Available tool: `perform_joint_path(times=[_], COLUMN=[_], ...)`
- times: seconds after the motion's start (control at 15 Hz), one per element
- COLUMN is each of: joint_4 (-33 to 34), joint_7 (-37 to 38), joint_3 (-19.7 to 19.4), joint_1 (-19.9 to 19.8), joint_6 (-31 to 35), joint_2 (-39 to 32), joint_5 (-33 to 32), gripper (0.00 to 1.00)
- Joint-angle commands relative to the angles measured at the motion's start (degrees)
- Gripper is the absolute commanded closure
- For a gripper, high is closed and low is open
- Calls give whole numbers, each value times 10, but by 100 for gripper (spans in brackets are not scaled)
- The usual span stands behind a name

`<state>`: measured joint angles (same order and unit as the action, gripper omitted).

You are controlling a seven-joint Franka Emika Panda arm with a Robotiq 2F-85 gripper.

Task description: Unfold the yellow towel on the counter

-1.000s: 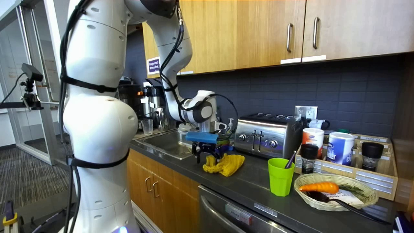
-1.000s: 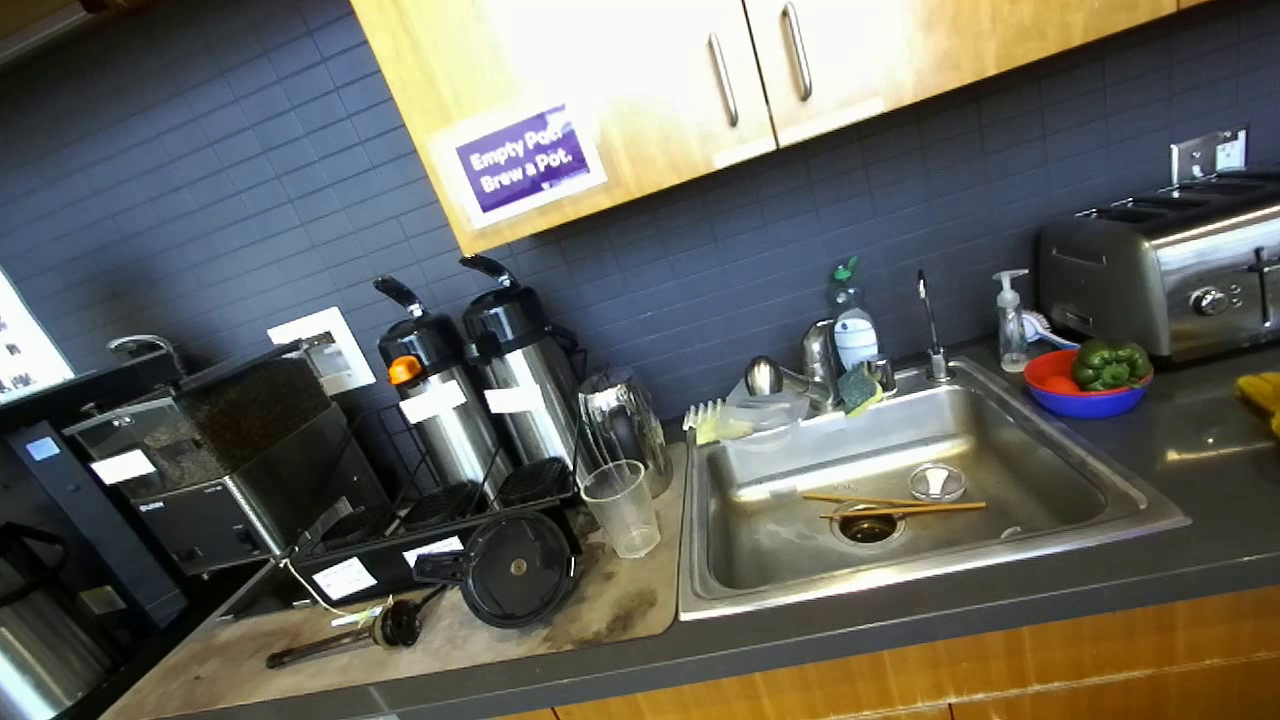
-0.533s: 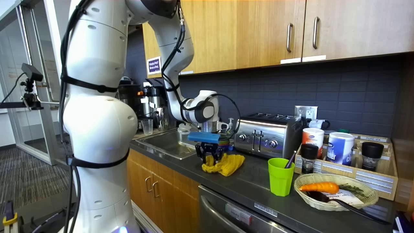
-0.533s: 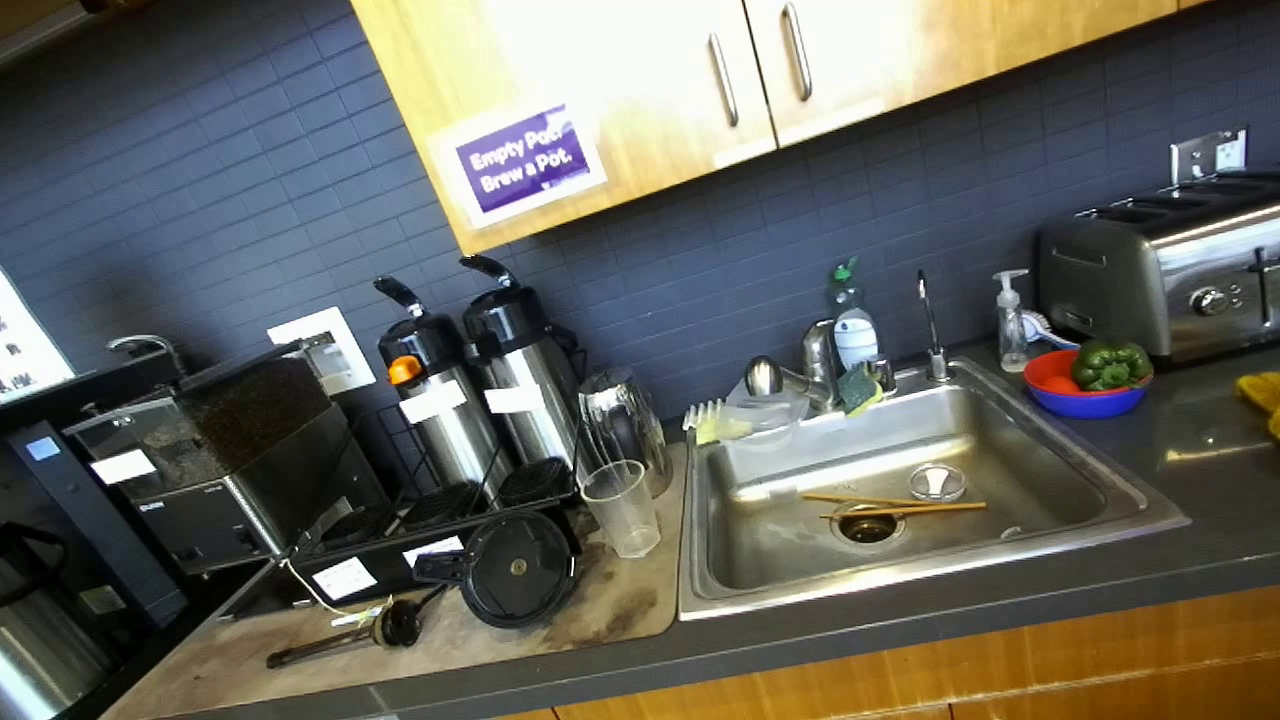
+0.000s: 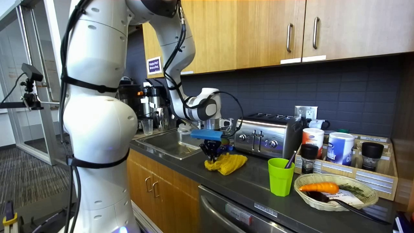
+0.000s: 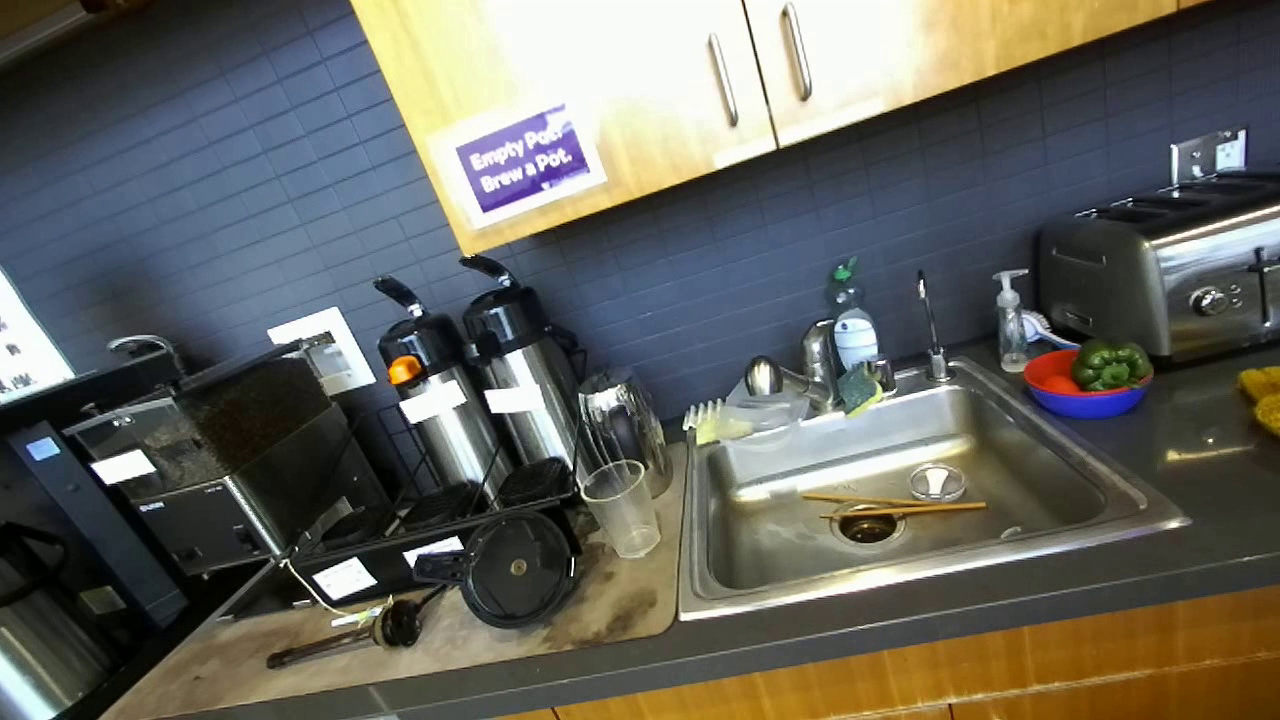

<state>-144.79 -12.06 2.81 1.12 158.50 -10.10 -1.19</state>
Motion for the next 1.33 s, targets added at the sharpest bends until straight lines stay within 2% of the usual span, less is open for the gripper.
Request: perform_joint_path(times=[0.0, 1.0, 1.27], joint_4=[9, 31, 31], joint_7=[3, 32, 86], joint_3=[8, -12, -28], joint_1=[-2, -5, -11], joint_6=[-3, 17, 25], joint_2=[13, 86, 87], joint_5=[9, 3, -15], gripper=[99, 98, 98])
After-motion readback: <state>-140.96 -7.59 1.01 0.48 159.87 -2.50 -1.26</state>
